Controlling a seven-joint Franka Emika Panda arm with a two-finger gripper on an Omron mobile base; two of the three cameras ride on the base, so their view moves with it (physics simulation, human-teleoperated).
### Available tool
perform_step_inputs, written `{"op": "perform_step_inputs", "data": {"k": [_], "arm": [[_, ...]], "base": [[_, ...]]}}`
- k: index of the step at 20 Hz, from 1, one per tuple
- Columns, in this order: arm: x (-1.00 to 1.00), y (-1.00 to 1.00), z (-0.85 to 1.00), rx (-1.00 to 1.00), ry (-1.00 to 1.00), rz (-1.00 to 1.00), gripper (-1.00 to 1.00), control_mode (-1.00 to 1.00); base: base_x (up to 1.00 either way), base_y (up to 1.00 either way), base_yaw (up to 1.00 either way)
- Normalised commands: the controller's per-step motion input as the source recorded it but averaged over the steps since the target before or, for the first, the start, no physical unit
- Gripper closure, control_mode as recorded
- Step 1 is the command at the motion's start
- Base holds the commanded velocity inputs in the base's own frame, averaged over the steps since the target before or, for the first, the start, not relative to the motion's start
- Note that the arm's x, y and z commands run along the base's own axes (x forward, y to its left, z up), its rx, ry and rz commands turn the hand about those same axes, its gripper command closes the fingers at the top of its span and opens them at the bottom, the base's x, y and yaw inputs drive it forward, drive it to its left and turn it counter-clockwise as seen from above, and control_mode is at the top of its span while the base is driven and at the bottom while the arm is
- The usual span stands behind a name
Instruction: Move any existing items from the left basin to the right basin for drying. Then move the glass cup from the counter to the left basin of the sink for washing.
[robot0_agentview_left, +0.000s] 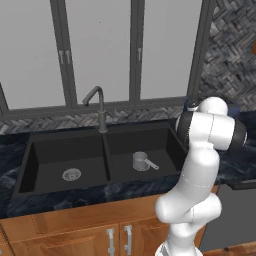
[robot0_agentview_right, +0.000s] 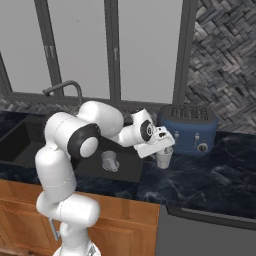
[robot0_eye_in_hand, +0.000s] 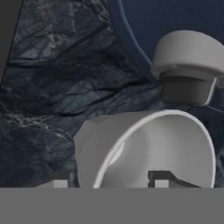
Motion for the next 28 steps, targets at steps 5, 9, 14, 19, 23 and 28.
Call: {"op": "perform_step_inputs", "data": {"k": [5,9,14,19,23,28], "arm": [[0.0,0.01,-0.04,0.0,0.0,0.0,1.0,-1.0],[-0.22,0.01,0.15,0.03,0.0,0.0,1.0,-1.0],[-0.52,0.2,0.59,0.11,0.0,0.0,1.0,-1.0],[-0.74,0.47,0.62,0.12,-0.02,0.04,1.0,-1.0],[-0.53,0.86,0.48,0.0,-0.11,0.12,1.0,-1.0],[-0.29,1.0,0.43,0.0,-0.04,0.14,1.0,-1.0]], "base": [[0.0,0.0,0.0],[0.0,0.0,0.0],[0.0,0.0,0.0],[0.0,0.0,0.0],[0.0,0.0,0.0],[0.0,0.0,0.0]]}}
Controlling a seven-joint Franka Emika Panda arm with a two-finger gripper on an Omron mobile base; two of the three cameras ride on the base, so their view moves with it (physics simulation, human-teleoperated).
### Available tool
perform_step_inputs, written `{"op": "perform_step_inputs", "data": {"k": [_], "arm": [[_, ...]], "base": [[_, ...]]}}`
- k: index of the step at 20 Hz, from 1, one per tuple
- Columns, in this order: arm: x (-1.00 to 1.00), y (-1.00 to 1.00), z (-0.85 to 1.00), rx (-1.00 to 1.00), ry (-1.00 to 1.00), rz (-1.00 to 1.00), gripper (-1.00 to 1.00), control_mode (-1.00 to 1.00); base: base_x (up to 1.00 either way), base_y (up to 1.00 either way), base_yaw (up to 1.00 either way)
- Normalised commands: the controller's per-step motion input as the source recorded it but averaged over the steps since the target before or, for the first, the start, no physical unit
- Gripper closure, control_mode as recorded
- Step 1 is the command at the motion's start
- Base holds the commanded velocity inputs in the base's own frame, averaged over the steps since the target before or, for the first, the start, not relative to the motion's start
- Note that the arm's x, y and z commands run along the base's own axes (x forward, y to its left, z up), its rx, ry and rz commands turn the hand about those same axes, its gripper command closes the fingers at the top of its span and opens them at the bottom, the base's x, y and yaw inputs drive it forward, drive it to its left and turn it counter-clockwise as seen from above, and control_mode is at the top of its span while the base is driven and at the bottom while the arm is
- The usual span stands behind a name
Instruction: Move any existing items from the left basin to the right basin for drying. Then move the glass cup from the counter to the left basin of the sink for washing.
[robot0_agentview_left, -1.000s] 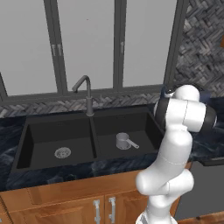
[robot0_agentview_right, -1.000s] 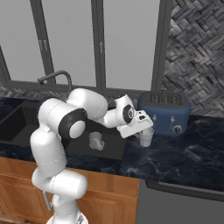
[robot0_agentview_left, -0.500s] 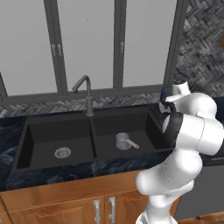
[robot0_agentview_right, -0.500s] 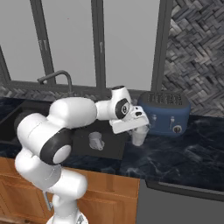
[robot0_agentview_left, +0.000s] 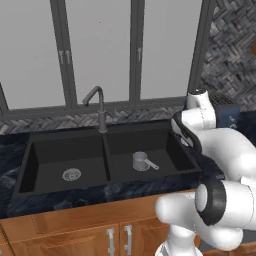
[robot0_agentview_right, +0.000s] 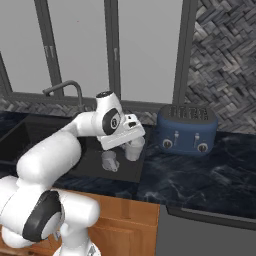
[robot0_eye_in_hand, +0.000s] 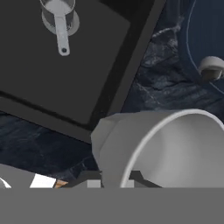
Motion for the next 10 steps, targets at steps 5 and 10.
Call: {"op": "perform_step_inputs", "data": {"k": [5,10], "arm": [[-0.1,1.0,0.36,0.01,-0.04,0.2,1.0,-1.0],[0.0,1.0,0.29,0.01,-0.02,0.21,1.0,-1.0]], "base": [[0.0,0.0,0.0],[0.0,0.0,0.0]]}}
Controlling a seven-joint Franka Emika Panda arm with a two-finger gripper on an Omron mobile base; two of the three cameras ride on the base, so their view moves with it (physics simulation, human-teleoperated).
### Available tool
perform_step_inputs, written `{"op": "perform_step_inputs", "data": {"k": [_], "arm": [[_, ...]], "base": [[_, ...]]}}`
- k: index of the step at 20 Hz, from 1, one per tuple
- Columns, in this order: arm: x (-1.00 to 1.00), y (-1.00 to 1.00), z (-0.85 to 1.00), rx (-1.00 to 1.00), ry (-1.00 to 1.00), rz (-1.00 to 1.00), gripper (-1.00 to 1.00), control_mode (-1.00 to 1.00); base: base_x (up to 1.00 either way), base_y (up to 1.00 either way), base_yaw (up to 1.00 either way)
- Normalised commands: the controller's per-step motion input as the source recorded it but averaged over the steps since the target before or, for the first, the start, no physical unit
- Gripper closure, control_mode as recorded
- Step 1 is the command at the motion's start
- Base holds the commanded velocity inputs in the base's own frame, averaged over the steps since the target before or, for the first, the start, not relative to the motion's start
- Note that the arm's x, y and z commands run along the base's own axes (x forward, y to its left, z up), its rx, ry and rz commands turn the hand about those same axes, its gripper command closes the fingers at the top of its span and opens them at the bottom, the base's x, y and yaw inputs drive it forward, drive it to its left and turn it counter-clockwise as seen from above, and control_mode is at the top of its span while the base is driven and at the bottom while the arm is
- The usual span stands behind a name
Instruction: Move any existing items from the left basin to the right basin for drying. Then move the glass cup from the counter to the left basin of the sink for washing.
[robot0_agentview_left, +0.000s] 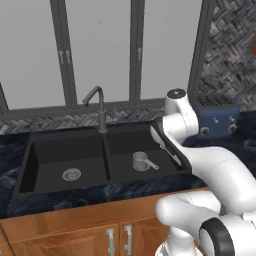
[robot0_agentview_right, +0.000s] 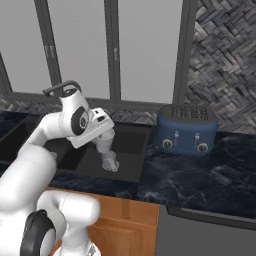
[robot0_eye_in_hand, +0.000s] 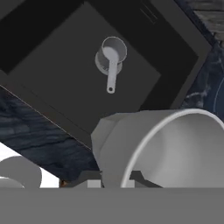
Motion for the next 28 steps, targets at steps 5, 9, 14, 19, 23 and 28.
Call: {"op": "perform_step_inputs", "data": {"k": [5,9,14,19,23,28], "arm": [[0.0,0.97,0.16,0.09,0.0,0.27,1.0,-1.0],[0.0,0.89,0.0,0.1,0.0,0.36,1.0,-1.0],[0.0,0.95,0.0,0.05,0.0,0.35,1.0,-1.0],[0.1,0.95,0.0,0.0,0.0,0.26,1.0,-1.0],[0.14,0.82,-0.11,0.0,0.0,0.18,1.0,-1.0],[0.39,0.54,-0.48,-0.06,0.0,0.1,1.0,-1.0]], "base": [[0.0,0.0,0.0],[0.0,0.0,0.0],[0.0,0.0,0.0],[0.0,0.0,0.0],[0.0,0.0,0.0],[0.0,0.0,0.0]]}}
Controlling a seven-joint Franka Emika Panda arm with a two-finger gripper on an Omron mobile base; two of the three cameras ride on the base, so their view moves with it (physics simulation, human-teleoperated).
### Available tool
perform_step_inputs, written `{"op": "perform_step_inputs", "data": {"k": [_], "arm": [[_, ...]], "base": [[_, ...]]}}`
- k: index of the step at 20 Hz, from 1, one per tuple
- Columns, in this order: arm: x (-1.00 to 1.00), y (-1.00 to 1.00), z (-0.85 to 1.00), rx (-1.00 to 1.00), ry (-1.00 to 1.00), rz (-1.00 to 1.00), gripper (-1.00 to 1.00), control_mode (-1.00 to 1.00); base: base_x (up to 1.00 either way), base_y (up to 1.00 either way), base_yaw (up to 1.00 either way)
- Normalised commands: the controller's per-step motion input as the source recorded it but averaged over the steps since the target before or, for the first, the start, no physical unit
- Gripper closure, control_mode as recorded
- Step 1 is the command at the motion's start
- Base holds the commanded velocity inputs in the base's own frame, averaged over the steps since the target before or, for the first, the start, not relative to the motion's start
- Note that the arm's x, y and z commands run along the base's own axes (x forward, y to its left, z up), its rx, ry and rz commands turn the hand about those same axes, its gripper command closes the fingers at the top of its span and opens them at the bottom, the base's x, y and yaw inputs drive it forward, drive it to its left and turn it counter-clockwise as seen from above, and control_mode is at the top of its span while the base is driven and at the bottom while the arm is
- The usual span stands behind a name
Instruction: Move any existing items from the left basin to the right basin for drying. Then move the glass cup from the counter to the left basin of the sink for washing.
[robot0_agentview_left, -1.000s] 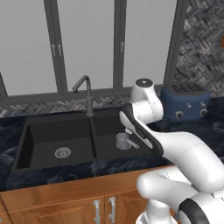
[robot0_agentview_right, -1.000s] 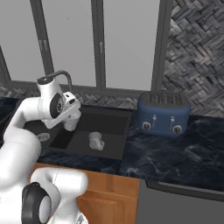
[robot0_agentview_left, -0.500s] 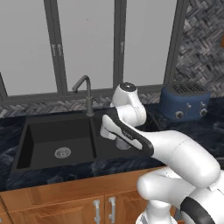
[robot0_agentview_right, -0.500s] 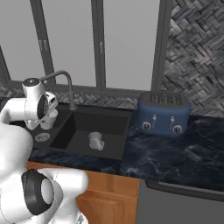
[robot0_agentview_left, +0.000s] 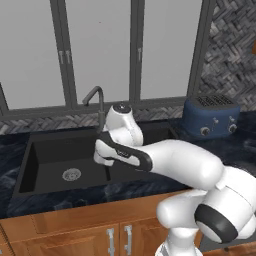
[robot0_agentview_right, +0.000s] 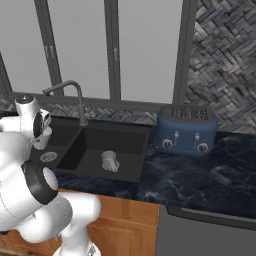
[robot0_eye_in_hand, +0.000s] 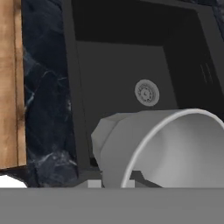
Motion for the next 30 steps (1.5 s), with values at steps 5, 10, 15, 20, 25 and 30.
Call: {"op": "perform_step_inputs", "data": {"k": [5,10,15,20,25,30], "arm": [[0.47,0.33,-0.47,-0.08,0.0,0.0,1.0,-1.0],[0.32,0.32,-0.35,-0.03,0.0,0.0,1.0,-1.0],[0.27,0.26,-0.41,-0.01,0.0,0.0,1.0,-1.0],[0.26,0.2,-0.41,0.0,0.0,0.0,1.0,-1.0],[0.33,0.13,-0.4,-0.01,0.0,0.0,1.0,-1.0],[0.24,0.19,-0.08,0.0,0.0,-0.01,1.0,-1.0]], "base": [[0.0,0.0,0.0],[0.0,0.0,0.0],[0.0,0.0,0.0],[0.0,0.0,0.0],[0.0,0.0,0.0],[0.0,0.0,0.0]]}}
